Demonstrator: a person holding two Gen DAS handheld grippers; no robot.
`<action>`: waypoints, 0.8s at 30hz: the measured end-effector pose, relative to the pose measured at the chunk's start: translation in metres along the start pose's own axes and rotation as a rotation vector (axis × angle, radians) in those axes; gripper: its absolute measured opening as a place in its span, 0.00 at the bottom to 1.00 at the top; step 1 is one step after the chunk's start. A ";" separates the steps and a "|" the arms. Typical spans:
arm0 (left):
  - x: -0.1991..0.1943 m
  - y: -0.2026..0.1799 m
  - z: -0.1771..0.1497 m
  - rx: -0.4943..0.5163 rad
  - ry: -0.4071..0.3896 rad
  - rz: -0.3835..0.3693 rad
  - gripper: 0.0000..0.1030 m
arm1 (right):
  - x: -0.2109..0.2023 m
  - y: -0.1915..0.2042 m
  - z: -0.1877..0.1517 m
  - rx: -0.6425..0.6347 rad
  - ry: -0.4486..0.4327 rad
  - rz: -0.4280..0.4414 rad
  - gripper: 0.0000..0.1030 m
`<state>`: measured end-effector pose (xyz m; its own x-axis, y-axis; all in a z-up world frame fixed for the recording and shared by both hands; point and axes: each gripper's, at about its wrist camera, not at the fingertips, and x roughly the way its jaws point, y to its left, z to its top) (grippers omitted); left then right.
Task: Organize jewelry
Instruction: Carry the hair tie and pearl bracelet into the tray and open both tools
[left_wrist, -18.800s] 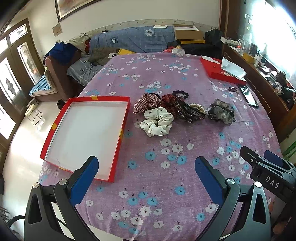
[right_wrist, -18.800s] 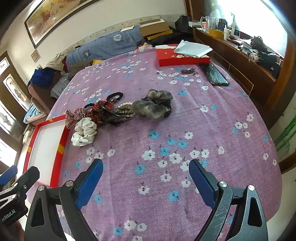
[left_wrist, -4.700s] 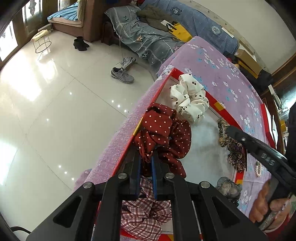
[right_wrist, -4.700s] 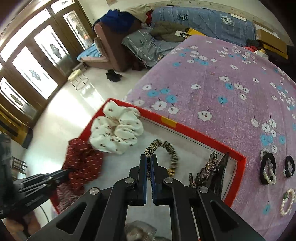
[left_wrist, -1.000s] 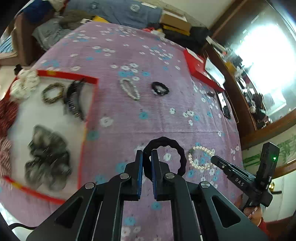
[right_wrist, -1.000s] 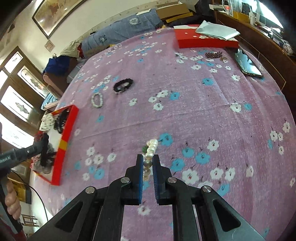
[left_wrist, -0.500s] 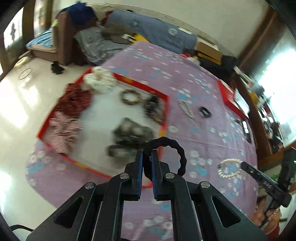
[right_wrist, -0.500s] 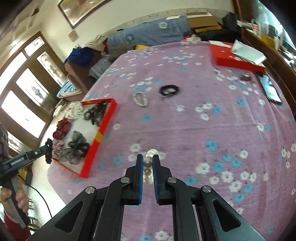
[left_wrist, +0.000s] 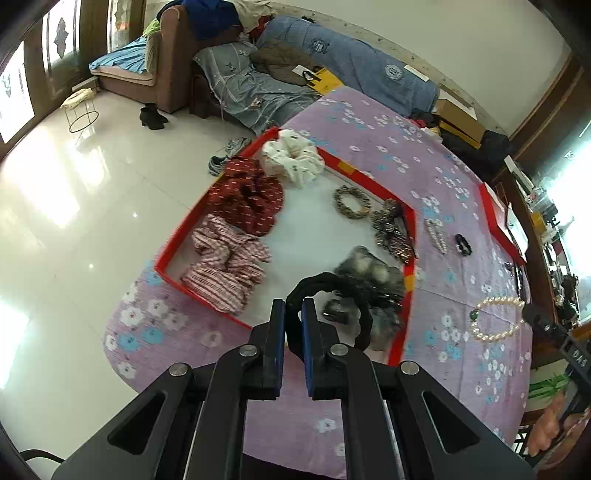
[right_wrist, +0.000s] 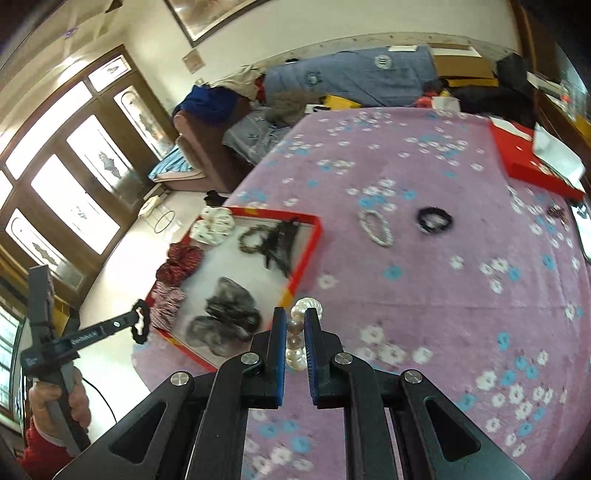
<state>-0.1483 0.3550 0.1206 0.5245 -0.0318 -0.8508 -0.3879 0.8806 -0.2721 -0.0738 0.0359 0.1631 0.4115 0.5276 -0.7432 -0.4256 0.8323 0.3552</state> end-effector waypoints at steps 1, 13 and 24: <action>0.002 0.005 0.002 -0.004 0.004 0.002 0.08 | 0.003 0.006 0.003 -0.005 0.002 0.009 0.11; 0.034 0.014 0.010 0.006 0.071 -0.040 0.08 | 0.054 0.074 0.042 -0.084 0.053 0.076 0.11; 0.072 0.021 0.018 -0.009 0.137 -0.053 0.08 | 0.129 0.138 0.072 -0.168 0.158 0.117 0.11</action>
<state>-0.1047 0.3799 0.0619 0.4359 -0.1426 -0.8886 -0.3696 0.8719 -0.3212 -0.0216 0.2309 0.1569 0.2260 0.5746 -0.7866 -0.5966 0.7200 0.3545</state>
